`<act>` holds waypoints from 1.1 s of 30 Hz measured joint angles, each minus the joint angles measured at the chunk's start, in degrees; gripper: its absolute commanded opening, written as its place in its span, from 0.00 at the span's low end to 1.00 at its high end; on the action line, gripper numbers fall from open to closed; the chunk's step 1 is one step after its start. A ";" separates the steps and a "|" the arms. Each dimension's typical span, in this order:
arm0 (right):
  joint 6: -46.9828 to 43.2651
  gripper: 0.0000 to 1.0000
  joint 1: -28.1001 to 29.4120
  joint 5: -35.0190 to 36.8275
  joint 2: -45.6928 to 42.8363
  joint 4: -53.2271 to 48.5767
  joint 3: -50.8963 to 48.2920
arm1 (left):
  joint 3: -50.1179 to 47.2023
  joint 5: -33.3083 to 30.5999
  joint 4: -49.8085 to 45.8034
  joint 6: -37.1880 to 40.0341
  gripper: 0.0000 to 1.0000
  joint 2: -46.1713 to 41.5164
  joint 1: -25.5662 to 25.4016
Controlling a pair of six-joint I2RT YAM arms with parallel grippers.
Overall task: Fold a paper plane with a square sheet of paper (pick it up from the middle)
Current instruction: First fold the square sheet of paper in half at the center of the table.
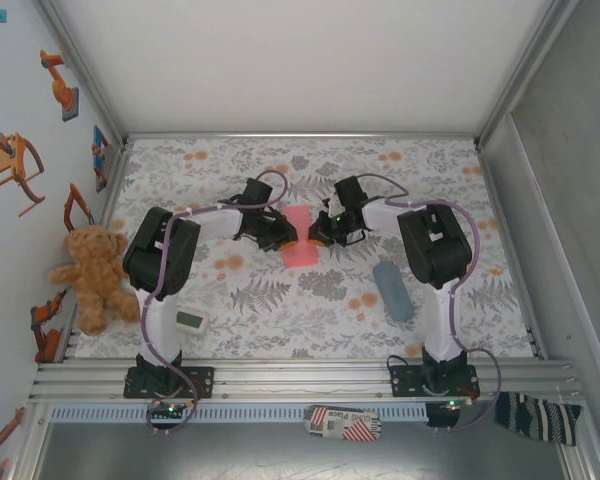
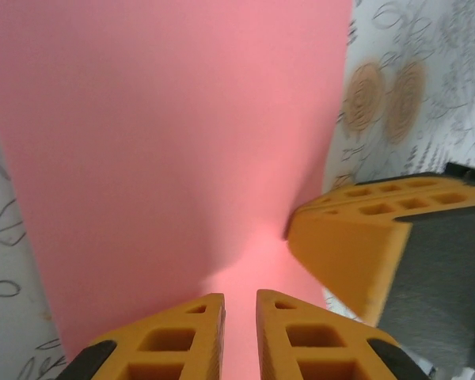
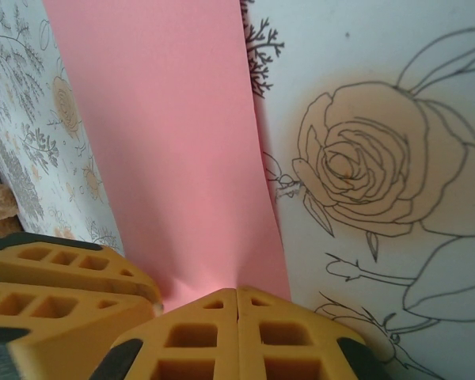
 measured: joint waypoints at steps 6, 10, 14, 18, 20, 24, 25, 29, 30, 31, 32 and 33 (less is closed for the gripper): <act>0.00 0.00 0.00 0.00 0.00 0.00 0.00 | -2.93 1.68 1.03 3.02 0.19 -0.31 1.18; 0.00 0.00 -0.04 -0.02 0.00 0.02 0.00 | -7.15 2.78 1.90 4.20 0.19 -2.99 3.13; 0.00 0.00 -0.04 -0.02 0.02 0.02 0.00 | -10.16 2.32 -0.31 4.90 0.19 -6.03 5.14; 0.00 0.00 -0.04 -0.04 0.04 0.02 -0.02 | -10.49 0.81 -3.08 4.87 0.19 -8.33 5.62; 0.00 0.00 -0.04 -0.04 0.02 0.15 -0.11 | -9.88 0.76 -3.26 4.79 0.20 -8.90 4.98; 0.00 0.00 -0.09 -0.09 0.04 0.17 -0.11 | -5.40 1.03 -2.99 4.17 0.20 -7.72 2.40; 0.00 0.00 -0.11 -0.13 0.04 0.17 -0.11 | -4.15 1.18 -2.71 3.98 0.20 -6.91 1.84; 0.00 0.00 -0.11 -0.11 0.02 0.26 -0.20 | -1.18 1.79 -1.20 3.06 0.19 -3.15 -0.15; 0.00 0.00 -0.11 -0.11 0.00 0.33 -0.22 | -1.18 1.90 -1.14 2.91 0.19 -2.60 -0.44; 0.00 0.00 -0.11 -0.11 0.00 0.35 -0.22 | -1.27 1.92 -1.20 2.69 0.19 -1.97 -0.74; 0.00 0.00 -0.11 -0.13 0.00 0.37 -0.22 | -1.57 1.95 -1.11 2.51 0.19 -1.53 -0.94; 0.00 0.00 -0.11 -0.13 0.00 0.35 -0.24 | -2.12 1.90 -1.05 2.43 0.19 -1.38 -1.09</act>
